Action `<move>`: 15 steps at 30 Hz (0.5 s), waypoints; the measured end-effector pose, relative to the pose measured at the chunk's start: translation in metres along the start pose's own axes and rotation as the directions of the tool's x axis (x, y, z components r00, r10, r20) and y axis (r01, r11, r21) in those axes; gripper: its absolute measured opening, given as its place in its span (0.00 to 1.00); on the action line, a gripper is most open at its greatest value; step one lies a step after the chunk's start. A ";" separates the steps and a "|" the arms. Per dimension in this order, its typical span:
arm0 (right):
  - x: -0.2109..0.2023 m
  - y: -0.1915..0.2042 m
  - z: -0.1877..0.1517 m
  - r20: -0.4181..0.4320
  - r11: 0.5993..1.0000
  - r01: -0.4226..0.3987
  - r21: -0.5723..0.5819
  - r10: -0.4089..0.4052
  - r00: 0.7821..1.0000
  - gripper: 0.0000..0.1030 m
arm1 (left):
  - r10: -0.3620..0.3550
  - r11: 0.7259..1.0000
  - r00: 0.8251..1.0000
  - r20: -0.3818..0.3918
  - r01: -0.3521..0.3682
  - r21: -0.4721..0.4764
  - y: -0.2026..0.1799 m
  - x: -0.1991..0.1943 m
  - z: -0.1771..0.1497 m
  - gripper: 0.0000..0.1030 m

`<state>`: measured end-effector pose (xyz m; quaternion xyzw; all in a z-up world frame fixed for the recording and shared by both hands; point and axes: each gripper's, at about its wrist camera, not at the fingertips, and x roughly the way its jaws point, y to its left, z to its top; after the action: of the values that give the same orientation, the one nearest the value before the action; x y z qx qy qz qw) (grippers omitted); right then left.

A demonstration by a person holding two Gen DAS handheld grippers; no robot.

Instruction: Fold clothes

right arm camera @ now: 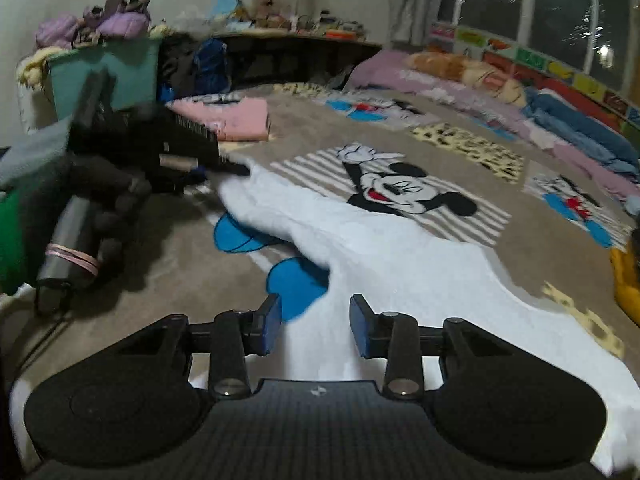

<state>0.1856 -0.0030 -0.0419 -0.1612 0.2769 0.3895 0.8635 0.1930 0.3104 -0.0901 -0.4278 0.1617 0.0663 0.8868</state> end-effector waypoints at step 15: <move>0.030 0.033 -0.013 -0.084 0.992 -0.043 -0.121 0.033 0.996 0.45 | 0.309 0.936 0.947 0.089 -0.319 0.151 -0.003 -0.005 -0.001 0.31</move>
<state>0.1720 0.0299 -0.0726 -0.2243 0.2905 0.4151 0.8325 0.1892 0.3074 -0.0869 -0.3199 0.2045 0.2071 0.9016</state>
